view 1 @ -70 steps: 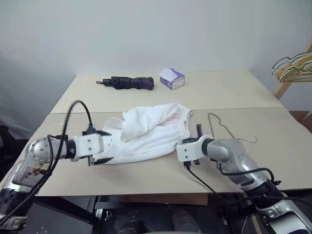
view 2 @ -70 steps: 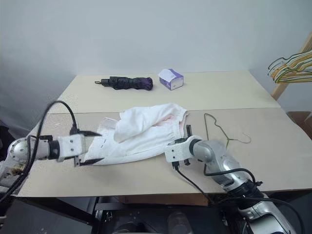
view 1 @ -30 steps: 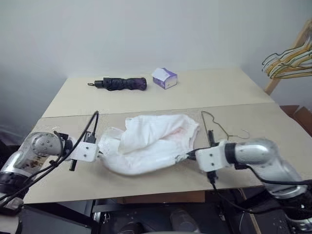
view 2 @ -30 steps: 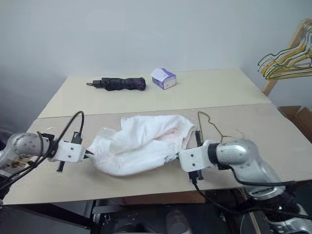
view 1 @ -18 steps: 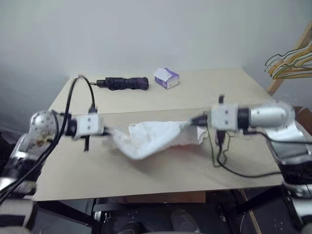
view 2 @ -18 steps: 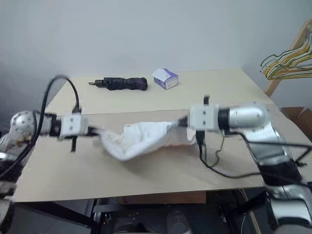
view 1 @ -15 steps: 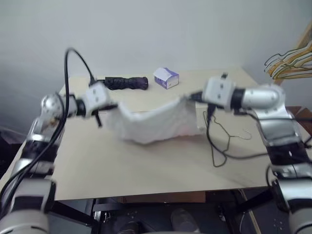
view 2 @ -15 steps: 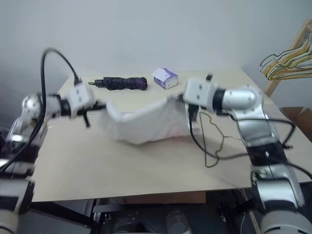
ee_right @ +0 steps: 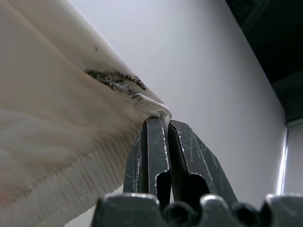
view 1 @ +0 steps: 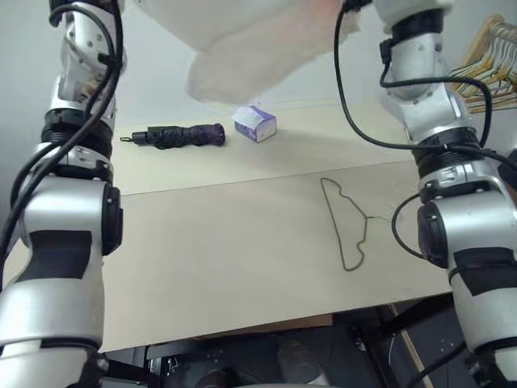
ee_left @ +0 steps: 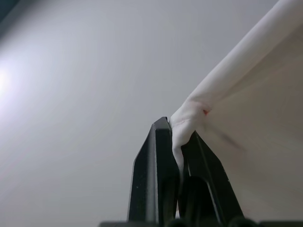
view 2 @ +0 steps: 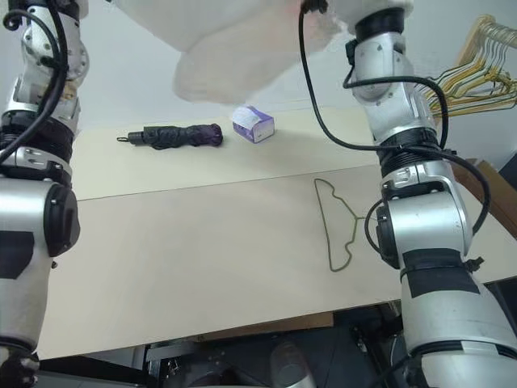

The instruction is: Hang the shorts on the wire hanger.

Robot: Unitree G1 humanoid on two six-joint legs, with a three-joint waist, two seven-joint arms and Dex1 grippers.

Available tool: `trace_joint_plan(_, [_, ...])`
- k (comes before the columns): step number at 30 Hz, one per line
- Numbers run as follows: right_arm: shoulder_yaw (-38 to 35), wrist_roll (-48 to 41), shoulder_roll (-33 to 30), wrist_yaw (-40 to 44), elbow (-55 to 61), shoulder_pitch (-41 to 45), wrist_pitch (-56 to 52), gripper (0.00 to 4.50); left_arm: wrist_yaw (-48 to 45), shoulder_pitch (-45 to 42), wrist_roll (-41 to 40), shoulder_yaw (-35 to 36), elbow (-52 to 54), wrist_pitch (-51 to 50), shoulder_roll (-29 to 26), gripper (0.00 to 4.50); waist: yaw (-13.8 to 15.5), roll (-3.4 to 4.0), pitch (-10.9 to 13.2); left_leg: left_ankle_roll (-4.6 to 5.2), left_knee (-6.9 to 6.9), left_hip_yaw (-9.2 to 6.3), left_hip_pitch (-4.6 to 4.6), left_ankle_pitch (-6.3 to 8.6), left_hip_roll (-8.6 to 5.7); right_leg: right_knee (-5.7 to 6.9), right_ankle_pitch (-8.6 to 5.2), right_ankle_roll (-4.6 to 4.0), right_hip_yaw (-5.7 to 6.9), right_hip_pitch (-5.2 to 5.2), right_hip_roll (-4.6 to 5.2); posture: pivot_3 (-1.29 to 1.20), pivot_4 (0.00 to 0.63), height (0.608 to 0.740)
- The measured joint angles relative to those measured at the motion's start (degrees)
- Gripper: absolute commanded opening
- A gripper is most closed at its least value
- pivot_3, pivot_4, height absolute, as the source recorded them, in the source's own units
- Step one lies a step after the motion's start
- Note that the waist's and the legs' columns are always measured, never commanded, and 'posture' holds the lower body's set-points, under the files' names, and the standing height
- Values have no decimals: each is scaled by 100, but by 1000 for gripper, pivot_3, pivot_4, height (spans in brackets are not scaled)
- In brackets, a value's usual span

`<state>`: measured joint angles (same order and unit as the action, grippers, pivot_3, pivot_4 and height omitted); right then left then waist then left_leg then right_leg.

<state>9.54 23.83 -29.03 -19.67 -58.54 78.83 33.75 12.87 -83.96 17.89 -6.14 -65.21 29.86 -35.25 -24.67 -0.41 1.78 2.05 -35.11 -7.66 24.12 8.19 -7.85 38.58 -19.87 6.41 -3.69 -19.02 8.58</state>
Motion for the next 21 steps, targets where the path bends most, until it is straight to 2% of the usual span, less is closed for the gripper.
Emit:
trace_joint_plan(5, [262, -62, -185, 1332, -115, -1387, 794, 0, -1181, 1516, -341, 75, 306, 503, -99, 17, -4, -4, 3, 12, -8, 0, -101, -24, -6, -21, -9, 59, 2, 97, 0, -334, 0, 740])
trace_joint_plan(7, [351, -109, -268, 1851, -80, -1752, 1009, 0, -1698, 2097, -549, 117, 694, 531, -181, 17, -47, -1, 1, 13, -3, 0, -91, -24, -4, -28, -7, 60, 2, 101, 0, -328, 0, 740])
trace_joint_plan(9, [478, -151, -393, 2407, -10, -2222, 1268, 0, -2412, 3040, -874, 171, 1402, 574, -337, 17, -121, 0, -1, 14, 9, 1, -77, -23, -1, -30, 17, 19, 1, 86, 1, -321, 0, 740])
trace_joint_plan(12, [696, -131, -487, 2978, 45, -2769, 1551, 0, -3566, 4517, -1302, 111, 2512, 432, -605, 17, -200, 0, -1, 15, 22, 6, -67, -23, 2, -18, 21, 13, -12, 63, 1, -309, 0, 740])
trace_joint_plan(16, [1047, 38, -601, 3534, 244, -3245, 1997, 0, -5316, 6310, -1904, -44, 4080, -148, -1427, 17, -206, 0, 0, 8, 19, 9, -81, -27, 13, 7, 20, 12, -20, 56, -10, -298, 0, 740])
trace_joint_plan(19, [1237, 92, -730, 3876, 403, -3579, 2264, 0, -6357, 7143, -2251, -19, 4813, -521, -2178, 17, -83, 2, 2, -9, 25, 6, -152, -16, 26, -10, 5, 23, -13, 100, -16, -290, 0, 740])
trace_joint_plan(21, [1316, 149, -782, 4056, 571, -3775, 2440, 0, -6811, 7517, -2459, 59, 5204, -797, -2465, 17, 12, 9, 3, -36, 36, 5, -177, 0, 33, -37, -1, 32, -11, 129, -17, -287, 0, 740])
